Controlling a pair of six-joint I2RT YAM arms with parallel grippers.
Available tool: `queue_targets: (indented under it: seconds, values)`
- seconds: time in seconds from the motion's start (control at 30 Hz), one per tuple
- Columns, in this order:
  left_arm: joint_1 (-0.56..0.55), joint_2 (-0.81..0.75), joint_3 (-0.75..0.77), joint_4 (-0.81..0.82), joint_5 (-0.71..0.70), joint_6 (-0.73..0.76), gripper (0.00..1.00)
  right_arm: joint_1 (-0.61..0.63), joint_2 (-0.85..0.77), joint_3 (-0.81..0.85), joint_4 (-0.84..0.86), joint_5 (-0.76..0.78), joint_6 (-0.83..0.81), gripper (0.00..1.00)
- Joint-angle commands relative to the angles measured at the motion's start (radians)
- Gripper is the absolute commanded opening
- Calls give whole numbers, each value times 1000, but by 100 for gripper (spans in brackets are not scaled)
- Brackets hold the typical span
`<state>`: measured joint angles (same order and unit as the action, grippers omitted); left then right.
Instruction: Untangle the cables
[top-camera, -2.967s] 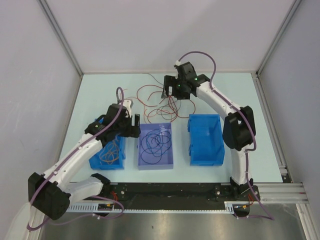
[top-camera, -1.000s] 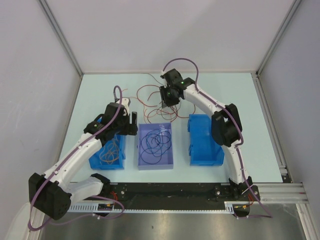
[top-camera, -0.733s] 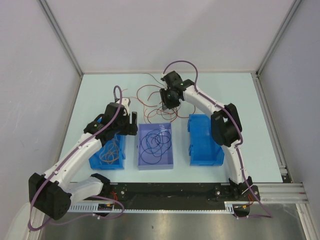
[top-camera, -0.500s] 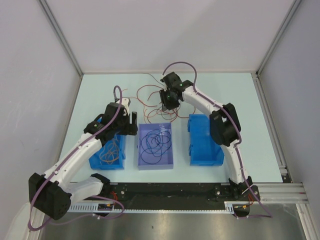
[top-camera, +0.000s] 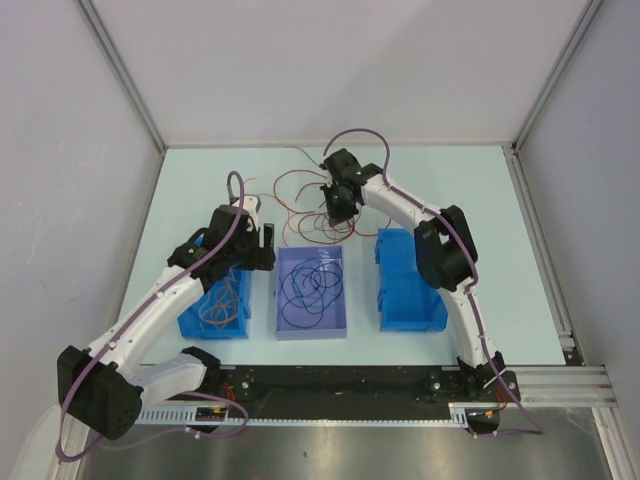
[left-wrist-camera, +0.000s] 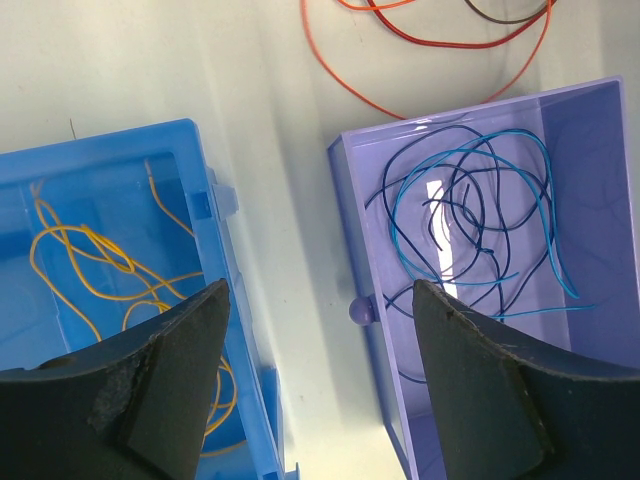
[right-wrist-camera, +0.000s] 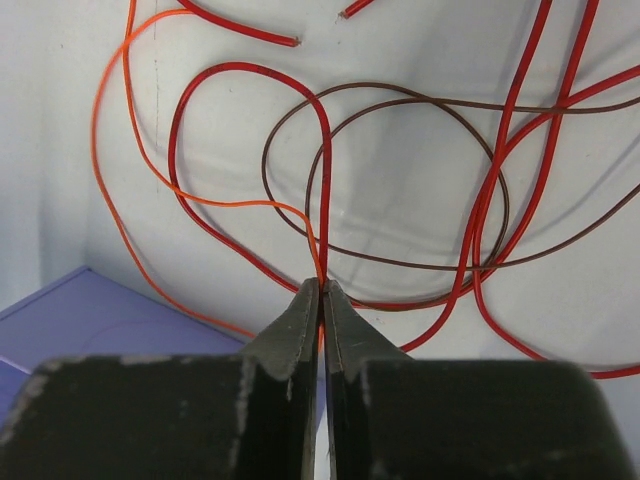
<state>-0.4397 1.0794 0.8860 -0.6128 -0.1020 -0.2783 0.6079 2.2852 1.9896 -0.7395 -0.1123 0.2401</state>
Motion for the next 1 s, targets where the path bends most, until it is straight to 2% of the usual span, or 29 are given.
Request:
queue_targets:
  seconds: [0.0,0.3,0.43,0.5,0.6,0.7,0.97]
  values:
    - [9,-1,4,24,-5,14,79,9,-24,58,-4,14,-7,3]
    - [9,-3,5,25,-5,16,79,15,-53,245,-64,28,2,0]
    - [9,-3,5,27,-4,18,79,9,-73,433,-57,5,21,0]
    - [9,-1,5,25,-4,18,79,9,-96,477,-15,9,15,0]
    - [9,-4,4,24,-5,16,78,12,-211,390,154,28,-1,0]
    - [9,-6,4,25,-10,16,78,12,-325,181,337,75,2,0]
    - [9,-3,2,25,-7,14,78,-43,-188,105,169,4,117,0]
